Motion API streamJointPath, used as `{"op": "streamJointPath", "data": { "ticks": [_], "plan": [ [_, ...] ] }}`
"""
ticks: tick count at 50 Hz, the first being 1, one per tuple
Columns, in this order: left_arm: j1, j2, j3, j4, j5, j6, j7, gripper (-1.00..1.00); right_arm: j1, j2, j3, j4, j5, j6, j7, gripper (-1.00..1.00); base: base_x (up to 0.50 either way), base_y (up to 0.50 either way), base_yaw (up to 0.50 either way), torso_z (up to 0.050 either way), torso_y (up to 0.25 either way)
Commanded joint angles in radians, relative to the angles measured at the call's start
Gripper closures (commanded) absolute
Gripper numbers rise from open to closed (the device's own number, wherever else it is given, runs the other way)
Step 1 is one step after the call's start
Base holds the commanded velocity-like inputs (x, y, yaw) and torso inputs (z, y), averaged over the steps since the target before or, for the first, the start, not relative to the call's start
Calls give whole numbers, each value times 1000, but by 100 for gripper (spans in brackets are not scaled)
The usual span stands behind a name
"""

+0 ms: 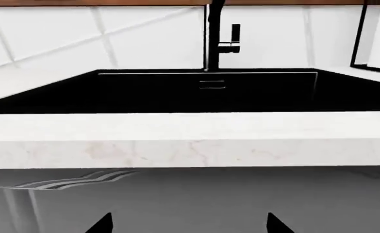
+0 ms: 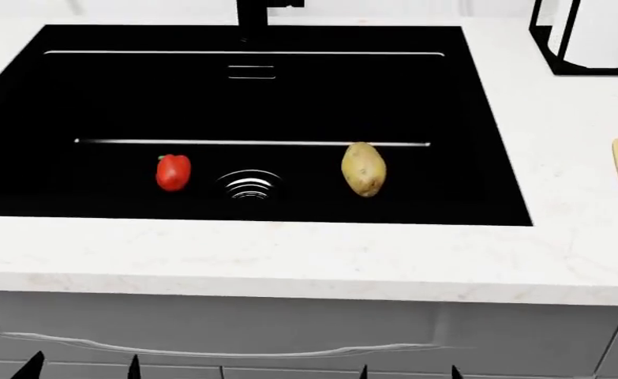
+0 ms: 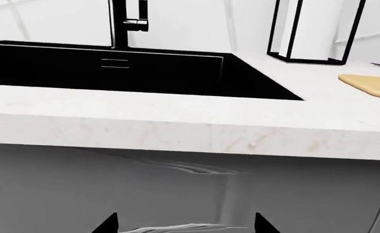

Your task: Pick the vegetables from the sink and place them on the cutting board.

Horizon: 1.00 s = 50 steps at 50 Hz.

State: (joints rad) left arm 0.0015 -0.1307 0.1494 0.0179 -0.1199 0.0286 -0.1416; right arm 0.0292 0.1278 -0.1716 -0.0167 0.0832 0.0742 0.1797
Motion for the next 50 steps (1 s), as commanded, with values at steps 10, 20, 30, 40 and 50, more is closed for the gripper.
{"op": "streamJointPath", "data": {
  "ticks": [10,20,30,40,50],
  "plan": [
    [-209,-71,-20,516,-124,-588,-73,-100,226,63,44,-502,71,604,54,-100,0,0,0,0,0],
    [-485,-59,-42,537,-227,-915,-95,-100,493,67,92,-542,156,872,16,-100,0,0,0,0,0],
    [-558,-82,-44,482,-248,-958,-72,-100,554,83,82,-564,190,997,3,-100,0,0,0,0,0],
    [-549,-103,-70,485,-257,-961,-75,-100,528,120,90,-569,189,989,-4,-100,19,0,0,0,0],
    [-543,-110,-56,470,-256,-954,-72,-100,526,122,70,-547,186,968,-4,-100,403,0,0,0,0]
  ]
}}
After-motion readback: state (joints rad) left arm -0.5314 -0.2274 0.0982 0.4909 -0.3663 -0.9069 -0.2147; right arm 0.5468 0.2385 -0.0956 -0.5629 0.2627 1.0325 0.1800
